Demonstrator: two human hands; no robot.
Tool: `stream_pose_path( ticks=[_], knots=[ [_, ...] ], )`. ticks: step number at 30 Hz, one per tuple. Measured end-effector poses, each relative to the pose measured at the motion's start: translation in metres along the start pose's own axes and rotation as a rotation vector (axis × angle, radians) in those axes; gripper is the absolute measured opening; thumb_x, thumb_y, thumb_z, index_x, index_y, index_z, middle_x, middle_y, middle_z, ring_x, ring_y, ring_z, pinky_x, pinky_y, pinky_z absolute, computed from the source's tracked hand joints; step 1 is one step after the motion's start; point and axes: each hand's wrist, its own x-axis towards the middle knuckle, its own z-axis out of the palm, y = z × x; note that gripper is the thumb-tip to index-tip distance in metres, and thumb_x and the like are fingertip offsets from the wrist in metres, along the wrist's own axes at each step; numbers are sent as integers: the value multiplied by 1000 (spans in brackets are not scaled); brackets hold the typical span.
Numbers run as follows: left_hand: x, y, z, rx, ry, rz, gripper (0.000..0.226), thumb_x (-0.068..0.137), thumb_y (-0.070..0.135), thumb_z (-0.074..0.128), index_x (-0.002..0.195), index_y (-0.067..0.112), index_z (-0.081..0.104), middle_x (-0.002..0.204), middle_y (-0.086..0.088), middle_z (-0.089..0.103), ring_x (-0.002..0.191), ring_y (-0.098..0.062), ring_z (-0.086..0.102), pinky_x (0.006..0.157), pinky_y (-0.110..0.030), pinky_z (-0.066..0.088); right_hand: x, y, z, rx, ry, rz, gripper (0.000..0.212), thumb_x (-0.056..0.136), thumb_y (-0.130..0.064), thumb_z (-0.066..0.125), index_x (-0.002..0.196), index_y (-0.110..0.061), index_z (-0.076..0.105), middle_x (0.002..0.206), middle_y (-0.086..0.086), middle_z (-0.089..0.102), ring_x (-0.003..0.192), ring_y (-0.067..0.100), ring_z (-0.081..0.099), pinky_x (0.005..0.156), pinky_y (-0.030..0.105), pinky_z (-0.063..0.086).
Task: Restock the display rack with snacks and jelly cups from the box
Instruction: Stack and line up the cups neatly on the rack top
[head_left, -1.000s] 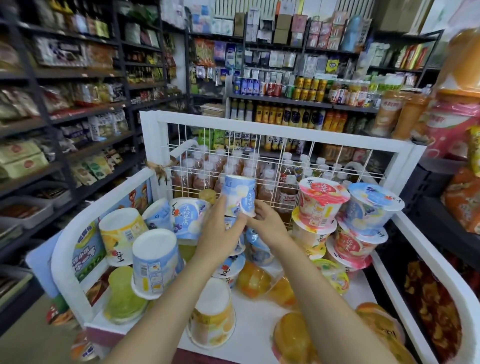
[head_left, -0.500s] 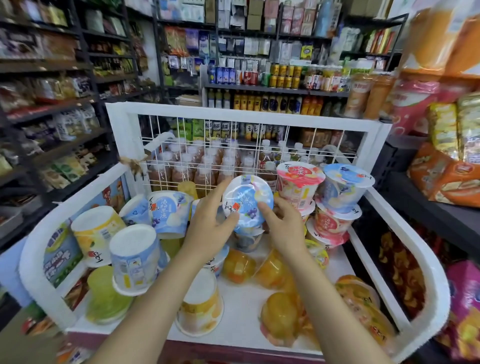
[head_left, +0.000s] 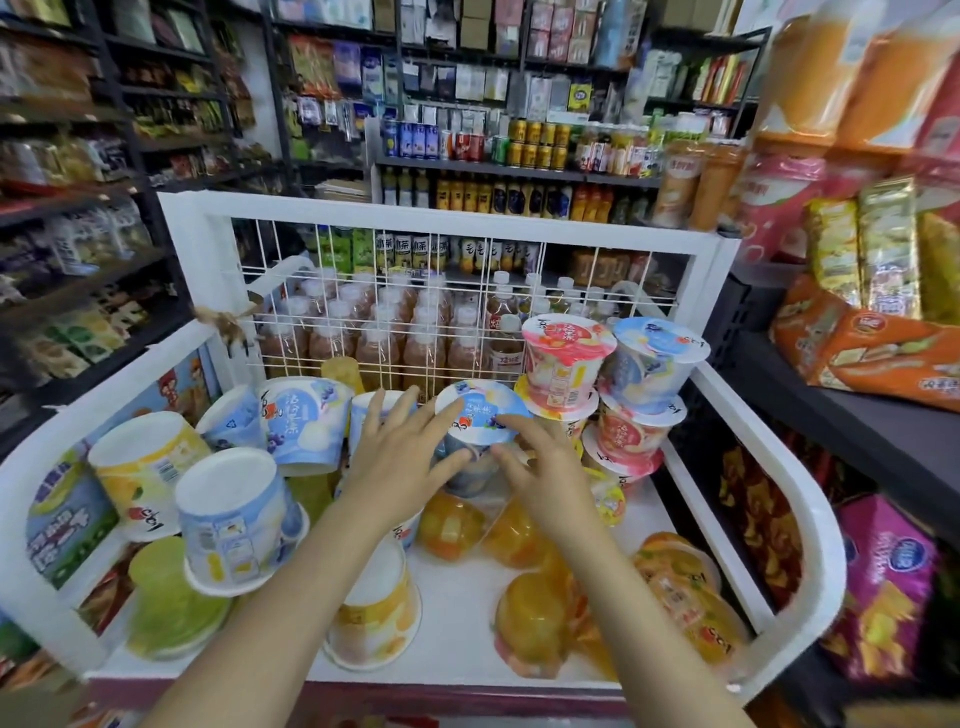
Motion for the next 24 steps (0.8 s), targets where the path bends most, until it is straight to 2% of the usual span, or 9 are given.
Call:
stream_pose_path(
  ticks=[1, 3, 5, 8, 11, 14, 17, 20, 24],
  knots=[
    [-2, -2, 1, -8, 17, 4, 81, 83, 72, 3, 156, 39, 19, 162, 2, 27, 152, -24, 9, 119, -48, -6, -2, 1, 3, -48, -14, -15, 39, 95, -30, 64, 133, -24, 60, 125, 2, 53, 96, 8, 51, 85, 8, 39],
    [-8, -9, 7, -32, 101, -30, 72, 91, 66, 20, 156, 36, 21, 163, -5, 22, 152, -28, 12, 121, -50, 2, -4, 3, 10, -130, -15, -22, 45, 98, -37, 59, 141, -26, 53, 132, 4, 51, 101, 16, 56, 82, 23, 44],
    [-14, -17, 12, -38, 191, -100, 68, 94, 51, 50, 154, 24, 30, 158, -14, 32, 148, -32, 24, 121, -51, 14, -1, 1, 16, -233, 9, 13, 46, 99, -41, 53, 144, -31, 49, 134, 7, 52, 99, 28, 62, 72, 36, 47],
    [-17, -24, 14, -29, 239, -115, 69, 82, 25, 74, 143, 8, 46, 133, -15, 55, 127, -34, 46, 115, -49, 31, 14, -3, 24, -400, 17, 56, 47, 102, -40, 48, 148, -34, 43, 124, 11, 60, 94, 34, 64, 62, 35, 45],
    [-19, -23, 10, -71, 253, -116, 62, 76, 16, 79, 132, 7, 56, 119, -12, 62, 114, -33, 55, 111, -49, 37, 29, -8, 28, -437, 8, 67, 48, 103, -38, 48, 149, -32, 40, 105, 12, 66, 92, 31, 62, 60, 32, 38],
    [-23, -21, 10, -111, 300, -130, 50, 75, 14, 82, 121, 8, 64, 112, -10, 66, 107, -33, 60, 103, -49, 44, 36, -9, 34, -427, 35, 42, 47, 101, -36, 52, 147, -28, 45, 93, 13, 69, 89, 32, 62, 66, 36, 43],
    [-25, -23, 6, -150, 364, -144, 33, 80, 14, 78, 112, 8, 69, 105, -8, 70, 100, -32, 63, 93, -46, 49, 35, -6, 36, -394, 50, 47, 47, 100, -37, 54, 145, -28, 48, 91, 14, 70, 89, 33, 62, 69, 40, 50],
    [-24, -22, 1, -203, 381, -173, 24, 82, 13, 77, 105, 8, 73, 99, -8, 71, 94, -32, 65, 84, -44, 51, 32, -9, 31, -398, 7, 53, 52, 99, -41, 52, 149, -31, 42, 97, 10, 68, 91, 30, 62, 66, 38, 51],
    [-26, -20, -3, -348, 396, -244, 11, 82, 12, 77, 91, 7, 71, 91, -8, 68, 91, -30, 61, 75, -38, 49, 12, -28, 18, -416, -1, 19, 53, 101, -33, 47, 152, -34, 32, 73, 0, 59, 56, 19, 52, 42, 28, 32]
  ],
)
